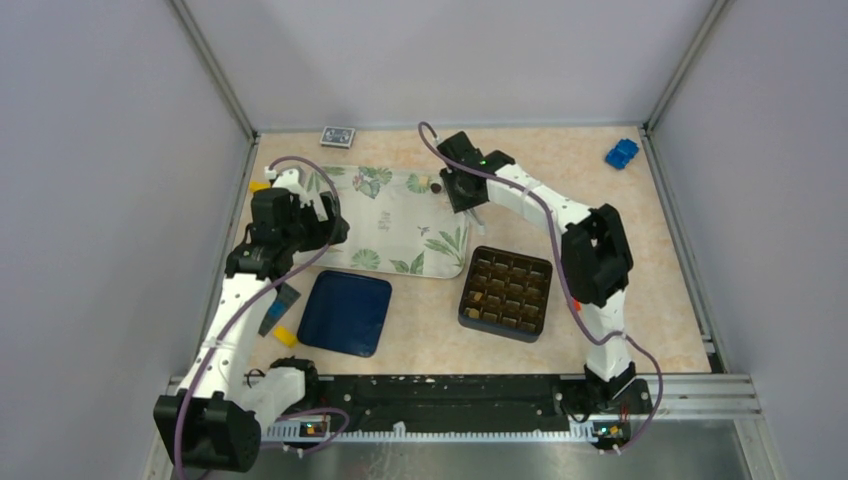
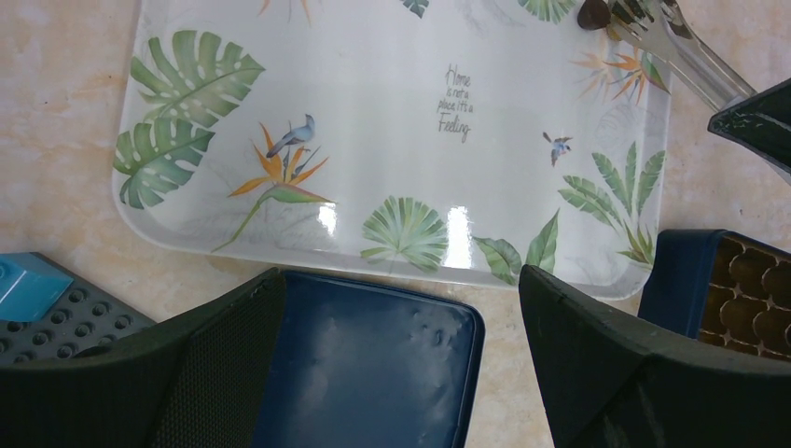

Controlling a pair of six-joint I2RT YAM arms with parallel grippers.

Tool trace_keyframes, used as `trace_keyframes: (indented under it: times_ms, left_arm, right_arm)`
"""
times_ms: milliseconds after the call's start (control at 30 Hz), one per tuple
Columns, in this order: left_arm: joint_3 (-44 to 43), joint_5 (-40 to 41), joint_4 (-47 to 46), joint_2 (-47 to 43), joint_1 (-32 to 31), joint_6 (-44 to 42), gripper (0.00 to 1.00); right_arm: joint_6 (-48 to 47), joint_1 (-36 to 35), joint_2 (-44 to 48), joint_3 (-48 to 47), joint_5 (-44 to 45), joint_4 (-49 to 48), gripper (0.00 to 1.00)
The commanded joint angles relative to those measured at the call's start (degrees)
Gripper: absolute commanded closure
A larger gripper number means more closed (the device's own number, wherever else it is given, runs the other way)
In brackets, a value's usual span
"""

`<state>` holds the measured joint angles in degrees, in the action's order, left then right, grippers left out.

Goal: Pack the chocolate

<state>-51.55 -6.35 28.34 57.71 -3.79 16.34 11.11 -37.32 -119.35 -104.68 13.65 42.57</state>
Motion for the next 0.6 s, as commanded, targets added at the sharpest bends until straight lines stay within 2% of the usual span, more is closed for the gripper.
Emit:
trace_keyframes:
  times_ms: [0,233,367,567]
  left_arm:
    - [-1.82,-0.11,-0.13,-1.73,0.19,-0.43,0.01]
    - [-2.25,1.35,0.31,-2.25,0.19,-0.71,0.01]
    - [-2.85,0.90,0.56,-2.52,0.19,-1.29,0.01]
    - [-2.85,2.36,0.59,-2.51,0.19,-1.92,0.01]
  right_arm:
    - [1.42,-0.56,8.71,0.59,-1.33,-2.58,0.99]
    - [2.58,-0.55,16.88,5.27,-5.47,-0.96,1.00]
    - [2.49,-0.60,25.53,11.23,-7.93,2.51,1.00]
    - [3.97,-1.79,39.28,19.35,-8.87,12.59,1.00]
